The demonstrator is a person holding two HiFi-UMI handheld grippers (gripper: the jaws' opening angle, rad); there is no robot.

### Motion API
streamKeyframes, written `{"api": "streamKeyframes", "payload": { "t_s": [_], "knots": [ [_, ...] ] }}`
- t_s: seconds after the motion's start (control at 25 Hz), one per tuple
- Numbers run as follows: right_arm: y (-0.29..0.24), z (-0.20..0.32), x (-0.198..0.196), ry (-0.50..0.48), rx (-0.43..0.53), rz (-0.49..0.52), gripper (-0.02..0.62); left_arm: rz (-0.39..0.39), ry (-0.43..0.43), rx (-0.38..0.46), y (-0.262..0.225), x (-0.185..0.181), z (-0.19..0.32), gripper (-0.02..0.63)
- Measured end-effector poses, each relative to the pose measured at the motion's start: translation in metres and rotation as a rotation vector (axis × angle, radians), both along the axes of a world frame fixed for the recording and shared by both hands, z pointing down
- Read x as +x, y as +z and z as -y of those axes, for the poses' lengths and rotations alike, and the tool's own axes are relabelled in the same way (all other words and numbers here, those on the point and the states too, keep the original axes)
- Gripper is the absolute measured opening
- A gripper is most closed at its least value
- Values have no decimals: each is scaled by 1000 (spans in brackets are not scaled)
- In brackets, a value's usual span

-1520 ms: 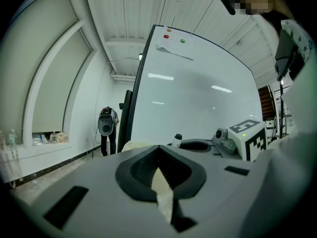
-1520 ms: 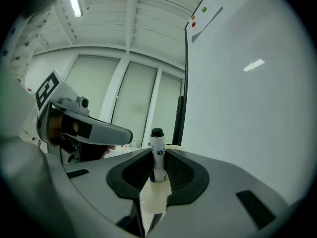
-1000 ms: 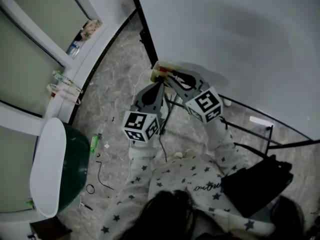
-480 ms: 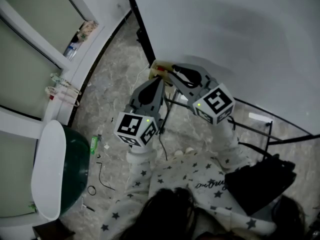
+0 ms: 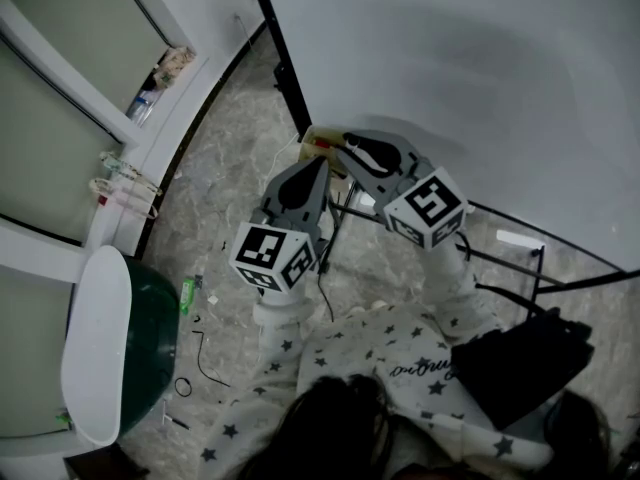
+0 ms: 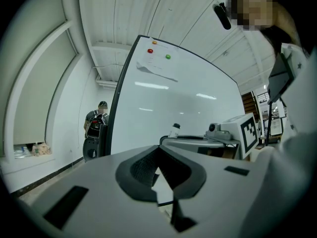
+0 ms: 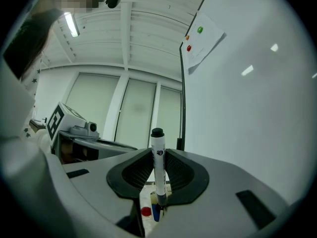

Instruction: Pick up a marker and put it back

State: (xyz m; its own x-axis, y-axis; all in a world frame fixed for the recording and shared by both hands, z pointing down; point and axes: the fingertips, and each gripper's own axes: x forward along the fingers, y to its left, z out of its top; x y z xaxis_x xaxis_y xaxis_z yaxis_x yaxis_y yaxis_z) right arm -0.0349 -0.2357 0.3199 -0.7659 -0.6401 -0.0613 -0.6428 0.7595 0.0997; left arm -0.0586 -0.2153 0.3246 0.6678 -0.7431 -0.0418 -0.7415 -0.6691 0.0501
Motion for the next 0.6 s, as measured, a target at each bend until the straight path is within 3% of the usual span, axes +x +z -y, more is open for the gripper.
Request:
{"api": "streamKeyframes", "payload": {
  "t_s": [0.6],
  "knots": [
    [0, 8, -2, 6, 13, 3, 83, -19, -25, 44, -1, -6, 9, 2]
  ]
}}
